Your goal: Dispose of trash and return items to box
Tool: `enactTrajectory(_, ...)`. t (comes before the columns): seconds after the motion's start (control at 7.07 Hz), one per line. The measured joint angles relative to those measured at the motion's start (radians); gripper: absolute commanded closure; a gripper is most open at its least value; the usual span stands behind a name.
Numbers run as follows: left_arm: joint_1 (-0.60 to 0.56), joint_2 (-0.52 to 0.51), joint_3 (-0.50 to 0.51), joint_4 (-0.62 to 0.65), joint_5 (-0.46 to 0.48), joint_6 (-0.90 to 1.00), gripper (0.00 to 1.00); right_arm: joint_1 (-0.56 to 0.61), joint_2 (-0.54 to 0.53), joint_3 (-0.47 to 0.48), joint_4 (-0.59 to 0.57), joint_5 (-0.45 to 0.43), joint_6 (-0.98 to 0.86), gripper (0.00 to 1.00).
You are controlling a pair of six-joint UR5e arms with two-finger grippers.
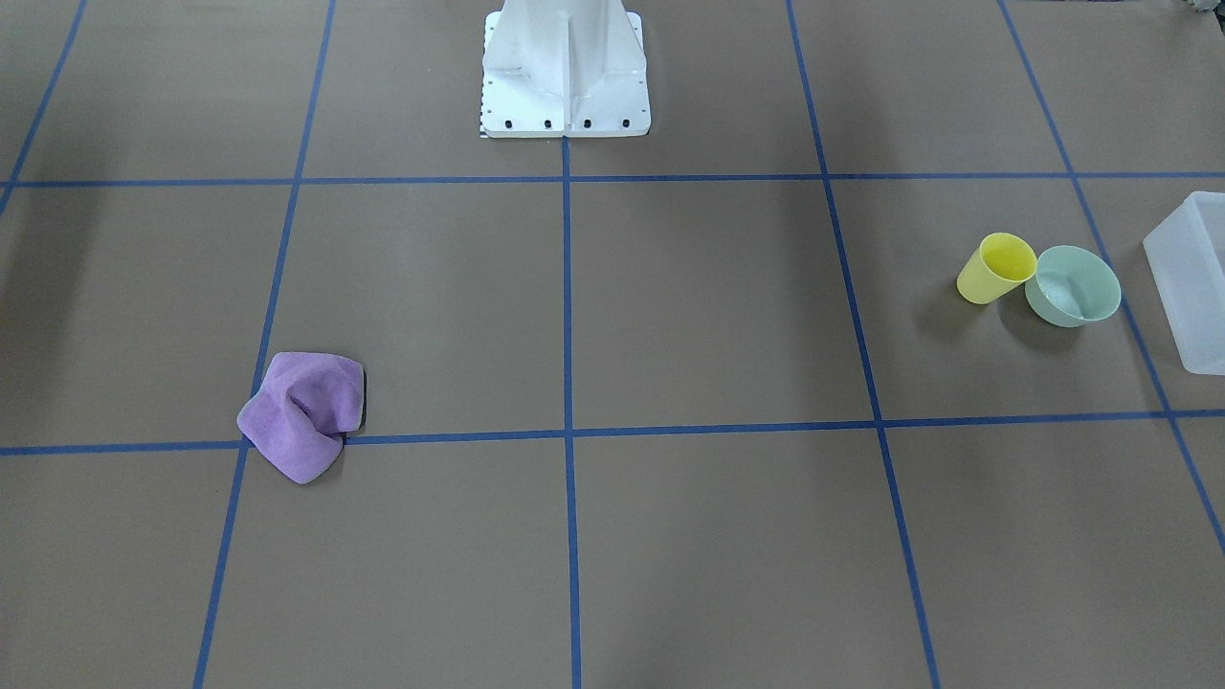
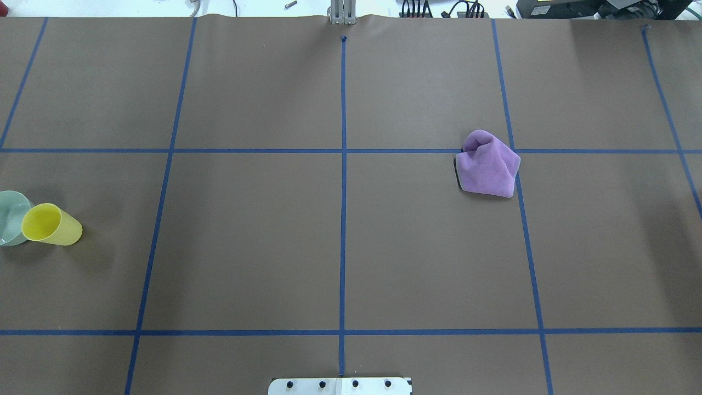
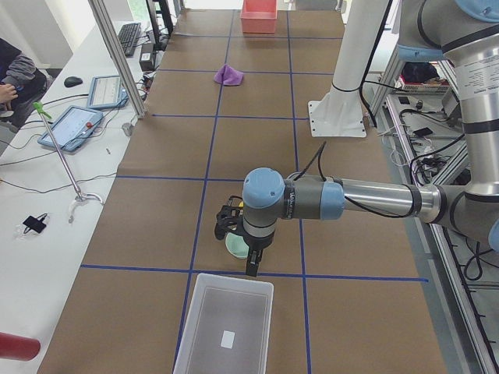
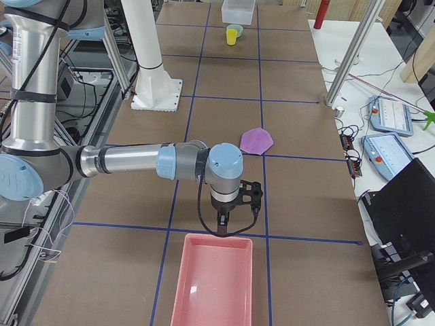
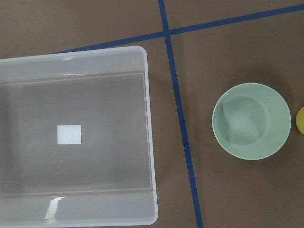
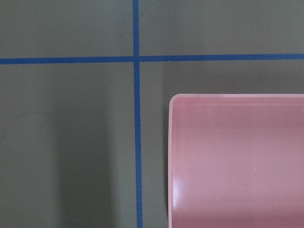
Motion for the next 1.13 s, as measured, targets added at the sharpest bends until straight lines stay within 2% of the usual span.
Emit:
enactTrajectory(0.71, 0.005, -0.019, -0.07, 0.001, -0.002, -0.01, 0.01, 0.0, 0.004, 0.002, 0.016, 0.009, -0.004, 0.0)
enactTrajectory(1.13, 0.007, -0.06, -0.119, -0.029, -0.028, -0.008, 0.01, -0.002, 0.014, 0.007, 0.111, 0.01, 0.001, 0.0)
